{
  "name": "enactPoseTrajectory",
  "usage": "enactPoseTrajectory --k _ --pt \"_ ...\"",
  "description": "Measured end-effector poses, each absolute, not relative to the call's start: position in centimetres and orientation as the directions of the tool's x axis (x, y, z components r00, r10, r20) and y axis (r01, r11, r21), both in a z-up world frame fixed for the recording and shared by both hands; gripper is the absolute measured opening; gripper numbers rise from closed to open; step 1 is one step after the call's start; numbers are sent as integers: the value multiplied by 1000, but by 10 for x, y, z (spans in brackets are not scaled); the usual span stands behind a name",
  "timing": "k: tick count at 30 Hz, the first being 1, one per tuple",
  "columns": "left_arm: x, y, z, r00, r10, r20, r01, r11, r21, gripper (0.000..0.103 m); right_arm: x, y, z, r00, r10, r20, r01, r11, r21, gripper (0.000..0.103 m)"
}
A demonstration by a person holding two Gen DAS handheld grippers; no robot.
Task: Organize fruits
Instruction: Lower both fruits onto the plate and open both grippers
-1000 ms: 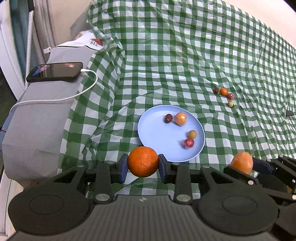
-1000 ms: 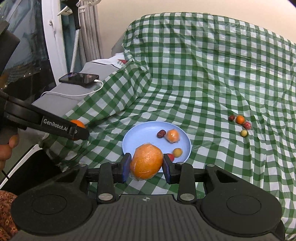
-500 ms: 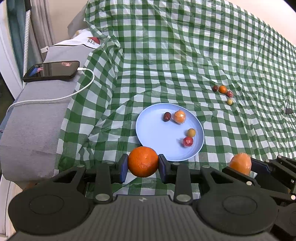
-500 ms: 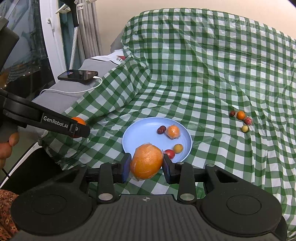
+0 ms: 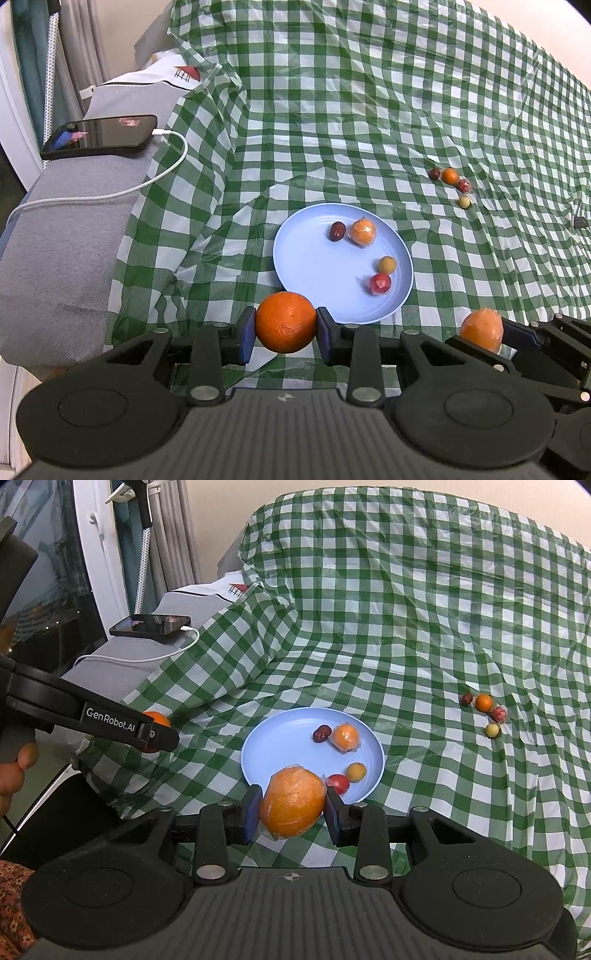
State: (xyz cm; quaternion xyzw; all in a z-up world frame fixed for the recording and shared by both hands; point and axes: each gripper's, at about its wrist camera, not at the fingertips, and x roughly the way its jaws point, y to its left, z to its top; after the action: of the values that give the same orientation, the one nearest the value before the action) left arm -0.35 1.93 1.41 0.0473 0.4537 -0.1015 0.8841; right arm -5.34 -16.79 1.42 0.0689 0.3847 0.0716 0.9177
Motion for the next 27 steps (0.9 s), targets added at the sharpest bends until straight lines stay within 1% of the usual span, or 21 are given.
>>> enactPoseTrajectory --k 14,27 --pt "21 16 4 545 -117 -830 217 976 5 37 -28 -173 0 670 189 -717 -67 978 196 38" --pt "78 -2 -21 538 -116 -835 233 972 16 37 26 -171 -26 650 209 -730 -77 975 210 38"
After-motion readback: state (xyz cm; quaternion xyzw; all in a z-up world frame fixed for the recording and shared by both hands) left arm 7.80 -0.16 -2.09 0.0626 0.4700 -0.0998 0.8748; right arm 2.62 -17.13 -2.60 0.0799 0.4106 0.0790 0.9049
